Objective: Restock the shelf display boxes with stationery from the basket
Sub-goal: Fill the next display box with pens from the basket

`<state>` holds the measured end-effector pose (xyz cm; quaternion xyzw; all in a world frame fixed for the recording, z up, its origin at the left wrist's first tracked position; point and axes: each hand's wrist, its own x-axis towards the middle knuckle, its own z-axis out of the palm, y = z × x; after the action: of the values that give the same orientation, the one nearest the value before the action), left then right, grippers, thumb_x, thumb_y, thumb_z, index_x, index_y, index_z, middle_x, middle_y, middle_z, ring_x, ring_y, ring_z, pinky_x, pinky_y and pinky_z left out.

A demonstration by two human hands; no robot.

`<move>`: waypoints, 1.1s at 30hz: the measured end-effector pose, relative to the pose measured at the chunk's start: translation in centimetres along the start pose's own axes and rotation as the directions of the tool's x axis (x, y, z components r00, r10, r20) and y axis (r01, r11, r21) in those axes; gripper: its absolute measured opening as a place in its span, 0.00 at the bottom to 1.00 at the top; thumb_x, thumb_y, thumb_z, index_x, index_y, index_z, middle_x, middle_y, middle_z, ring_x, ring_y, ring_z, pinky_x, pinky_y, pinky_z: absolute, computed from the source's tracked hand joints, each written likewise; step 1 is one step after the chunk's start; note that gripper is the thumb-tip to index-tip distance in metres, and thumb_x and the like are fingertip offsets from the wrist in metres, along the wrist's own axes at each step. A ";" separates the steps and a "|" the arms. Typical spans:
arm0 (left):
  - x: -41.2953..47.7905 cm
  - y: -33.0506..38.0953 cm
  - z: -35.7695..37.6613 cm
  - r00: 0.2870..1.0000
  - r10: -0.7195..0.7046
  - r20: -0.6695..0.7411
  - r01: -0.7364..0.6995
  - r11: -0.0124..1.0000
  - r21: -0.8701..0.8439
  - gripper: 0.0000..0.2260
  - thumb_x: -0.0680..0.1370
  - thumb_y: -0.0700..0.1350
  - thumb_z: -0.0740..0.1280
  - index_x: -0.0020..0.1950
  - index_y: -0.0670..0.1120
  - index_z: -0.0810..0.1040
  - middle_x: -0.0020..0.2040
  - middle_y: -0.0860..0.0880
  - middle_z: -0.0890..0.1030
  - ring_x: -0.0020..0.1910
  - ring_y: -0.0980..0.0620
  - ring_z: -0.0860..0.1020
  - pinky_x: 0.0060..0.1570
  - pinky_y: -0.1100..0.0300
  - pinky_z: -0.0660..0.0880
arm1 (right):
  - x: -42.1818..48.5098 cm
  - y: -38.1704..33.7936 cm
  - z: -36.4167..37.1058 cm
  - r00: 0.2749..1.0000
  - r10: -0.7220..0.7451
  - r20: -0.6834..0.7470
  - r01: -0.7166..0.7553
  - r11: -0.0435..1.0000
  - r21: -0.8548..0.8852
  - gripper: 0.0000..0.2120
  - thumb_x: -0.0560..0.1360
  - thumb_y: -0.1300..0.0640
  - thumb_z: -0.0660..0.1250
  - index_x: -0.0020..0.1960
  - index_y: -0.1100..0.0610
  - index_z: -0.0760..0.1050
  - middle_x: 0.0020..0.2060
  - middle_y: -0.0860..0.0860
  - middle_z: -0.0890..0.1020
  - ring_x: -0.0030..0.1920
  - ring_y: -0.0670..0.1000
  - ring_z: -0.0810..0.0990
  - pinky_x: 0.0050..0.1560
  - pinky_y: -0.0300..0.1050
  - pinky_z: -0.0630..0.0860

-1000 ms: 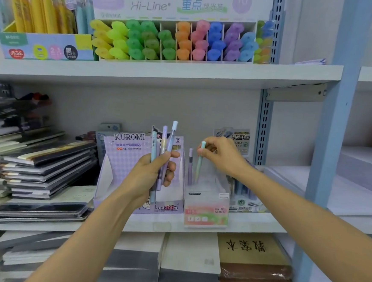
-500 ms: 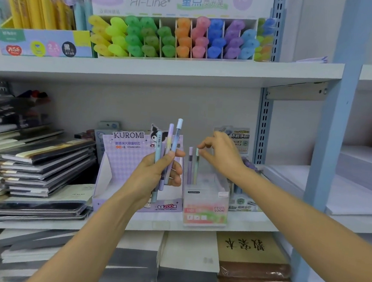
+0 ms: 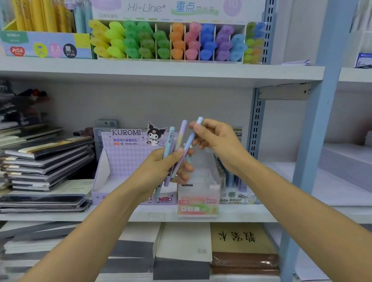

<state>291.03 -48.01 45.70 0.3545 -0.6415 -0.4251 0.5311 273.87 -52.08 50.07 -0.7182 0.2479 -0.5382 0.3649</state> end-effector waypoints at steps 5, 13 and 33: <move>0.1 0.0 -0.8 0.981 -0.027 -0.194 0.030 1.000 0.010 0.12 0.83 0.49 0.59 0.59 0.47 0.79 0.25 0.52 0.69 0.21 0.55 0.64 0.20 0.66 0.64 | 0.5 0.0 -3.0 0.959 -0.006 -0.283 0.004 1.000 -0.006 0.10 0.80 0.60 0.63 0.56 0.65 0.77 0.42 0.56 0.81 0.37 0.47 0.80 0.42 0.40 0.79; 0.6 -0.2 -0.5 0.981 -0.116 -0.156 0.095 0.986 -0.136 0.07 0.81 0.44 0.59 0.44 0.46 0.65 0.29 0.52 0.62 0.22 0.54 0.57 0.20 0.64 0.56 | 0.6 4.3 -3.1 0.968 -0.102 -0.228 -0.017 0.883 -0.469 0.07 0.78 0.61 0.66 0.54 0.60 0.80 0.43 0.52 0.82 0.44 0.48 0.79 0.50 0.42 0.78; 0.2 -2.9 -1.9 0.999 0.001 -0.050 -0.001 1.000 -0.009 0.12 0.82 0.54 0.59 0.55 0.50 0.80 0.30 0.50 0.67 0.24 0.54 0.62 0.23 0.64 0.63 | 2.6 6.0 -1.6 0.993 -0.111 -0.043 0.047 0.698 -0.714 0.10 0.75 0.57 0.70 0.54 0.53 0.71 0.36 0.47 0.80 0.37 0.47 0.78 0.45 0.50 0.78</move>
<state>292.90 -49.61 43.20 0.3624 -0.6263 -0.4188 0.5487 273.33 -58.11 47.08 -0.7902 0.4204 -0.4452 0.0252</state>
